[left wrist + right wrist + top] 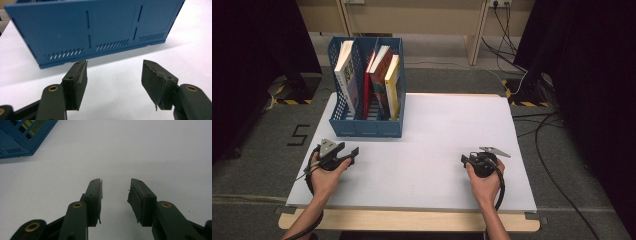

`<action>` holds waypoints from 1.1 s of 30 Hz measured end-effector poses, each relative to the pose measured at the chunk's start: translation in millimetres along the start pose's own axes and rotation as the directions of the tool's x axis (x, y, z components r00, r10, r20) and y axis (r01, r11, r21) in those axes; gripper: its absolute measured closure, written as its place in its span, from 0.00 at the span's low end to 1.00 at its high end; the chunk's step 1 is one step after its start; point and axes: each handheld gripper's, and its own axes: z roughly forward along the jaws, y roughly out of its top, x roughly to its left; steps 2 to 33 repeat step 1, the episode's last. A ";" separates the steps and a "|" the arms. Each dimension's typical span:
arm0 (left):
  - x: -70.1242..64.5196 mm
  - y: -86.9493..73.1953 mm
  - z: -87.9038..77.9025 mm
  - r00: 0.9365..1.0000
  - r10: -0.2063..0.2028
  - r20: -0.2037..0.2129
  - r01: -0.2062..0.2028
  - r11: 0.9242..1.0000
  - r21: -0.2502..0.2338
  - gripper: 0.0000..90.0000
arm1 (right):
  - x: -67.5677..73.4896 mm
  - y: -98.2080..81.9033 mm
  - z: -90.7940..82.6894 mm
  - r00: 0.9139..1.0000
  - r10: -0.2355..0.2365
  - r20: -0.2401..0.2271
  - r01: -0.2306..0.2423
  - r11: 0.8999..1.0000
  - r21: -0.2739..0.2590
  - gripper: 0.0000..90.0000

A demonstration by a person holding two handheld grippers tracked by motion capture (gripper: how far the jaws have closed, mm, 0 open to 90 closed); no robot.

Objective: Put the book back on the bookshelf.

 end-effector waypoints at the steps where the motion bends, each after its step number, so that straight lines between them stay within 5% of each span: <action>1: 0.0 -0.9 -0.3 1.000 -0.001 0.000 0.001 1.000 -0.002 0.41 | -0.5 -0.9 0.4 1.000 0.005 0.003 -0.005 1.000 0.006 0.67; 33: 0.0 -0.9 -0.3 1.000 -0.001 0.000 0.001 1.000 -0.002 0.41 | -0.5 -0.9 0.4 1.000 0.005 0.003 -0.005 1.000 0.006 0.67</action>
